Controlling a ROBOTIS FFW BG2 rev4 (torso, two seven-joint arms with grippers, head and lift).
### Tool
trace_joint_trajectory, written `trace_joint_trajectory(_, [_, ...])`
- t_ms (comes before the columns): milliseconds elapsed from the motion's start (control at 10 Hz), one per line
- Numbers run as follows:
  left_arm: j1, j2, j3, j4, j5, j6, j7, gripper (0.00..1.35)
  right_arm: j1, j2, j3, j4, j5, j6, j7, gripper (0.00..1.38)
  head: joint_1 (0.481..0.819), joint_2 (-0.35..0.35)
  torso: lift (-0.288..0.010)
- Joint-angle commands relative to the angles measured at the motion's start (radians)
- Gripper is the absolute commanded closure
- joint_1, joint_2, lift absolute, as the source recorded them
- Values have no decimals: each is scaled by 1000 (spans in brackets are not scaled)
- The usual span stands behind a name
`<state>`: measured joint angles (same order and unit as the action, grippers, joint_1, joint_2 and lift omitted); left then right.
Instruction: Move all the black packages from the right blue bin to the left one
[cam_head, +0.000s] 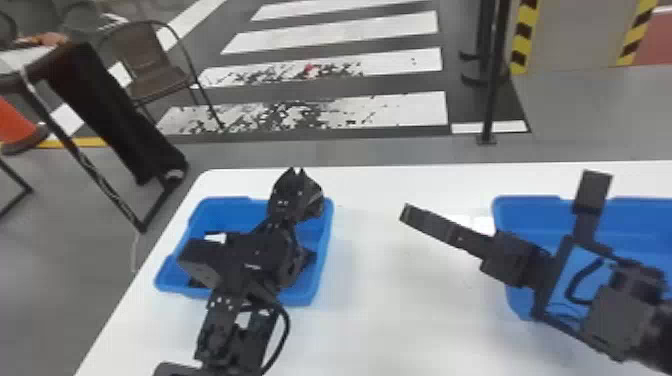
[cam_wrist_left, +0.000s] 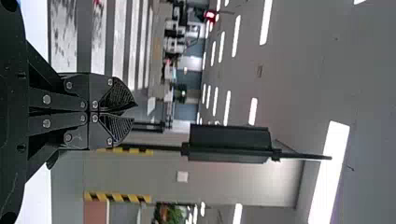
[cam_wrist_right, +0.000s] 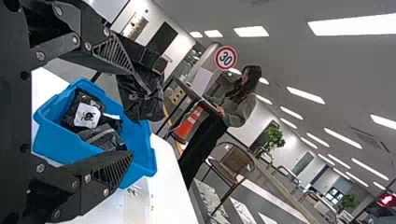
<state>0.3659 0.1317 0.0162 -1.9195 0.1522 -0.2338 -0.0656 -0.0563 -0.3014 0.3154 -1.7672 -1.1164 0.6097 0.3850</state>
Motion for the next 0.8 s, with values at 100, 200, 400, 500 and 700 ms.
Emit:
trace_joint_trajectory(100, [-71,-12,91,190,-64,-127,63,1016,56,-2,-58,-33,12,-3,11,144,695,330,-154])
trace_joint_trajectory(200, [-59,-17,90,190,-19,-174,63,410,91,-1,-108,-67,57,-3,15,144,695,343,-154])
trace_joint_trajectory(400, [-35,-23,24,188,67,-264,56,104,174,15,-244,-131,295,-77,29,144,695,328,-154])
trace_joint_trajectory(500, [-17,-29,2,178,81,-291,52,186,223,30,-323,-178,496,-173,38,145,695,305,-154])
trace_joint_trajectory(700, [22,-50,-16,173,69,-316,52,180,331,56,-413,-234,672,-367,37,145,695,152,-154])
